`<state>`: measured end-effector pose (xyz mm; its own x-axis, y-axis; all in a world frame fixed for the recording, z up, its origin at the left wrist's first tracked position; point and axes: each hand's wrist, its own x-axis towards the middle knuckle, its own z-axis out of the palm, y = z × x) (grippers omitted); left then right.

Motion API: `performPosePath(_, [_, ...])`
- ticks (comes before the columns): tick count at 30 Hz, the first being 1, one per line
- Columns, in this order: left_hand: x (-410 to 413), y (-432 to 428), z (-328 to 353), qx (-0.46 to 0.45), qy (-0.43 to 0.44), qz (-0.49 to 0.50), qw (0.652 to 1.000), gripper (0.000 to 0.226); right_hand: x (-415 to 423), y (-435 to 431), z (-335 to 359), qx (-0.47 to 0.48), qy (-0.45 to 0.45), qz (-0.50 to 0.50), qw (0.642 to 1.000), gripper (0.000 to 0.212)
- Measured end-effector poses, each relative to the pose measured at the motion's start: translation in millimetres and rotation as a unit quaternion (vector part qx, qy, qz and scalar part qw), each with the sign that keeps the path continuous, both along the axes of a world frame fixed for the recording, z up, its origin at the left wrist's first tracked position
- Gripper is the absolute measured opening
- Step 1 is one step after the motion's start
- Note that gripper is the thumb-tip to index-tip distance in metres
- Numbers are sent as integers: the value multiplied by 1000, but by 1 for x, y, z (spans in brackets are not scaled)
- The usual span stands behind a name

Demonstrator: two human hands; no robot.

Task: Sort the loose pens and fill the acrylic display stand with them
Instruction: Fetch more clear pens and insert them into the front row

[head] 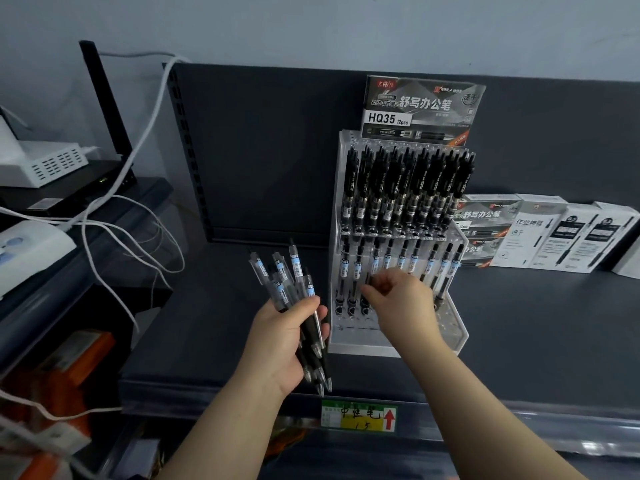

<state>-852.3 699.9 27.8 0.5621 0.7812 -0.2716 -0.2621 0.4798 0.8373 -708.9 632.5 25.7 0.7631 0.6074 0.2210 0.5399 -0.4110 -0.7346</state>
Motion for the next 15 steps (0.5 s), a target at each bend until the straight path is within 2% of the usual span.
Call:
performPosePath(7, [0, 0, 1, -10, -8, 5, 1000, 8, 4, 1, -3, -37, -45, 1, 998, 13])
performPosePath(15, [1, 0, 3, -21, -16, -9, 1000, 9, 7, -2, -2, -57, -34, 35, 997, 16])
